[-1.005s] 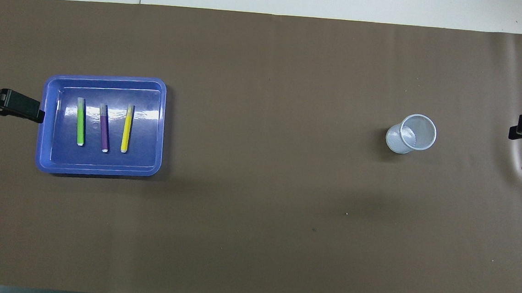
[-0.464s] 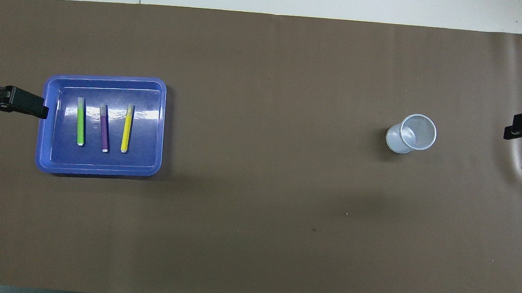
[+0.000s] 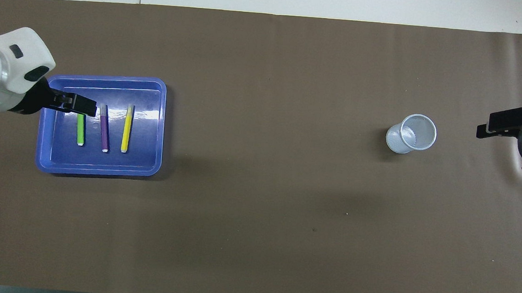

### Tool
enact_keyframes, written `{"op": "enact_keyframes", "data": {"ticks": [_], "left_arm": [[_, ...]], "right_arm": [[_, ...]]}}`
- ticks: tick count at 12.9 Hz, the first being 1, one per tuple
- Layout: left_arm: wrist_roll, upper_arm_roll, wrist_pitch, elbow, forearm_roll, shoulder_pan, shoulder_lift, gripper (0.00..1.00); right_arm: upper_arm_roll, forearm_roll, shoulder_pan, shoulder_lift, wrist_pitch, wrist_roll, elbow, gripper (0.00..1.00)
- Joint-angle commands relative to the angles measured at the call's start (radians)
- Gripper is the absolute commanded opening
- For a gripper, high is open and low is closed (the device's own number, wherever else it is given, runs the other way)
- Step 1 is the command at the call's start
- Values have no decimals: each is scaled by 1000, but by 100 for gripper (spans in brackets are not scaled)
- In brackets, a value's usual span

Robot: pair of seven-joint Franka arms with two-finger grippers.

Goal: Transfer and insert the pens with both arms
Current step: 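Grasp the yellow pen in the tray with the left gripper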

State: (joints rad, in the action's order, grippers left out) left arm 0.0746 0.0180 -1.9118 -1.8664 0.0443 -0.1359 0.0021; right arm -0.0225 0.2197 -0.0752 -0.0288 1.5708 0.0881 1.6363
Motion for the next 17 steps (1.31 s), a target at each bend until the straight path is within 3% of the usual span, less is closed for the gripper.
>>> {"op": "enact_keyframes", "data": {"ticks": [1,3,6,10,13,15,17], "left_arm": [[-29,-7,-163,-82,-24,-44,65,100],[-29,-7,-252,-102,-26,-45,136,100],[-23,-9,-415,-209,-27,-33,165,100],[-21,-10,-464,-223,-43,-25,217,100],[-21,-10,-519,-223,-63,-25,272,88],[-21,-10,-533,-221,-82,-25,285,64],[-22,-10,-535,-215,-87,-27,288,6]], "right_arm": [[4,123,-8,-42,15,-34,63,100],[3,228,-8,-68,32,-37,115,100],[10,303,26,-134,170,-33,267,100],[10,378,74,-138,248,2,315,100],[13,483,77,-138,276,50,350,100],[13,585,103,-137,288,70,388,100],[13,648,110,-135,334,91,413,100]]}}
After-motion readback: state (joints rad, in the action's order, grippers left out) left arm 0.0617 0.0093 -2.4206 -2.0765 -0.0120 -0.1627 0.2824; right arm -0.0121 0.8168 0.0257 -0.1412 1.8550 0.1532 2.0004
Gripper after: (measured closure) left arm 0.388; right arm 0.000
